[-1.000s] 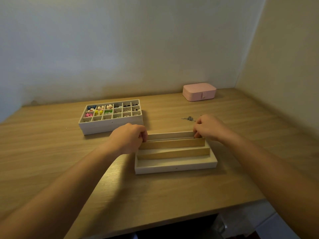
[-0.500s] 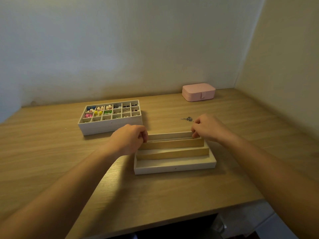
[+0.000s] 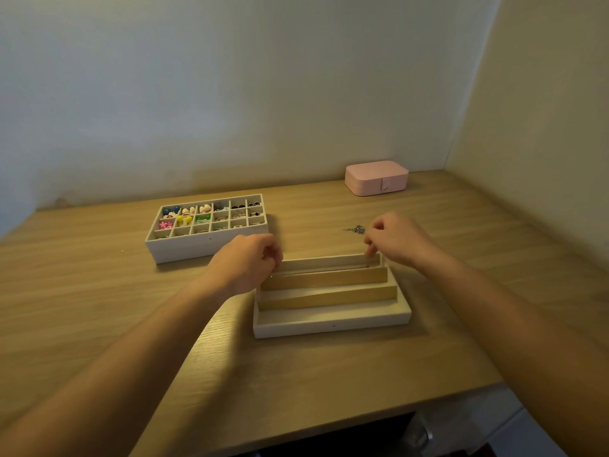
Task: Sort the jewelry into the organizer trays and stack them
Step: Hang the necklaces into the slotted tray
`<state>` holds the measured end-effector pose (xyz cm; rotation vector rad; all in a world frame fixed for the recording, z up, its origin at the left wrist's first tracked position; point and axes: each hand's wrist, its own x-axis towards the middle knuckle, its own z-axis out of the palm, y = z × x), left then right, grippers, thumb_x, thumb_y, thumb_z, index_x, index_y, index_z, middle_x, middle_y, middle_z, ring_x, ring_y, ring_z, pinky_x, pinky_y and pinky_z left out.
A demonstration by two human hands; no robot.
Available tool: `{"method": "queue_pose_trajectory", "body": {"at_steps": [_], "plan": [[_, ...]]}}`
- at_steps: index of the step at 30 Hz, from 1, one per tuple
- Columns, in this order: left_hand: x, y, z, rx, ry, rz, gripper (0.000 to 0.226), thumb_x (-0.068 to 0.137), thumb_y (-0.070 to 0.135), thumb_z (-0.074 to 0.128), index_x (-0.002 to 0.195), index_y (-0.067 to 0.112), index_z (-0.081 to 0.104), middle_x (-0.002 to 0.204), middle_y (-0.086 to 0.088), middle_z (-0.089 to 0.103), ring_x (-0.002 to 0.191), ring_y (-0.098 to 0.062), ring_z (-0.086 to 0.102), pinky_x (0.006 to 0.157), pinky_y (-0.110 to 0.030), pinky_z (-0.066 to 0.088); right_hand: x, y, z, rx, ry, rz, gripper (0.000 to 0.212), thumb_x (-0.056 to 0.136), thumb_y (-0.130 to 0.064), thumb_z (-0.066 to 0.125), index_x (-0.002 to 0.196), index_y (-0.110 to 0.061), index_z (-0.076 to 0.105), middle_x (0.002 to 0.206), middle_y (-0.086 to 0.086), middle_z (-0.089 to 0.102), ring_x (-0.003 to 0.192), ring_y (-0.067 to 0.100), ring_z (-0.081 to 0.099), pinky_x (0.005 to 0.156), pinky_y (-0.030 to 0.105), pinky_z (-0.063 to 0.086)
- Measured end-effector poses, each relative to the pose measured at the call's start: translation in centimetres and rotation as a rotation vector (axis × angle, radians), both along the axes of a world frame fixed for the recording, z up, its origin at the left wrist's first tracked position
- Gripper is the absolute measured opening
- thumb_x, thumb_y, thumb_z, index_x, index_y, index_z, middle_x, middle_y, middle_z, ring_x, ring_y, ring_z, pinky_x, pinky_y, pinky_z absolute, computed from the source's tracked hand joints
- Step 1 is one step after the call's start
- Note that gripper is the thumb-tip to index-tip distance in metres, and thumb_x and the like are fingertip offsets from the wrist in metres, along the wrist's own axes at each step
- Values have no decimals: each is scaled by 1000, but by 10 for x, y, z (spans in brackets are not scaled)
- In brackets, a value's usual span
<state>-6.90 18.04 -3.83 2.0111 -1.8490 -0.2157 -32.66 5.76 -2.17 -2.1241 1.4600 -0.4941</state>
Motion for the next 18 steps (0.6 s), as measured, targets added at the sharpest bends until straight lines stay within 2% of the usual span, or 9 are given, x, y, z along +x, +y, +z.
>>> {"method": "queue_pose_trajectory", "body": {"at_steps": [3, 6, 8, 12, 14, 16, 18], "plan": [[-7, -12, 5, -42, 61, 28, 19, 92, 12, 57, 96, 26, 68, 94, 11, 65, 92, -14, 61, 82, -33, 52, 3, -15, 4, -22, -23, -26, 20, 97, -16, 54, 88, -21, 72, 82, -5, 74, 85, 16, 68, 84, 42, 57], [-16, -35, 7, -69, 108, 57, 21, 91, 14, 58, 107, 24, 69, 101, 7, 67, 99, -17, 62, 89, -35, 53, 7, -37, 0, -29, -19, -53, 26, 94, -7, 56, 87, -27, 71, 98, -4, 72, 97, 17, 64, 85, 33, 51], [-24, -53, 9, -75, 148, 78, 24, 91, 15, 57, 111, 22, 69, 107, 3, 70, 103, -19, 62, 92, -38, 53, 12, -52, -7, -16, -11, -61, 26, 94, -5, 59, 92, -26, 74, 107, -1, 71, 101, 16, 63, 85, 29, 48], [-39, -93, 8, -64, 221, 88, 19, 91, 18, 59, 106, 24, 70, 101, 5, 68, 103, -20, 63, 92, -35, 52, 21, -75, -18, 0, 34, -30, 15, 91, -11, 70, 92, -26, 74, 105, -1, 72, 100, 16, 65, 92, 32, 52], [-45, -107, 7, -50, 248, 80, 17, 90, 18, 59, 102, 26, 69, 98, 6, 66, 101, -20, 62, 91, -33, 51, 25, -81, -21, 2, 94, 10, 12, 88, -17, 76, 99, -23, 75, 105, -2, 72, 100, 15, 65, 95, 37, 54], [-51, -121, 7, -53, 273, 71, 16, 90, 16, 60, 99, 26, 69, 96, 5, 65, 100, -19, 61, 88, -31, 50, 29, -86, -22, 15, 152, 42, 18, 87, -25, 79, 104, -23, 75, 102, -4, 70, 98, 13, 64, 93, 38, 56], [-56, -131, 6, -57, 300, 57, 15, 90, 15, 60, 96, 25, 69, 92, 7, 64, 97, -17, 60, 81, -27, 45, 31, -91, -24, 1, 176, 60, 16, 87, -28, 80, 101, -23, 76, 98, -5, 71, 94, 13, 65, 90, 37, 56]]}}
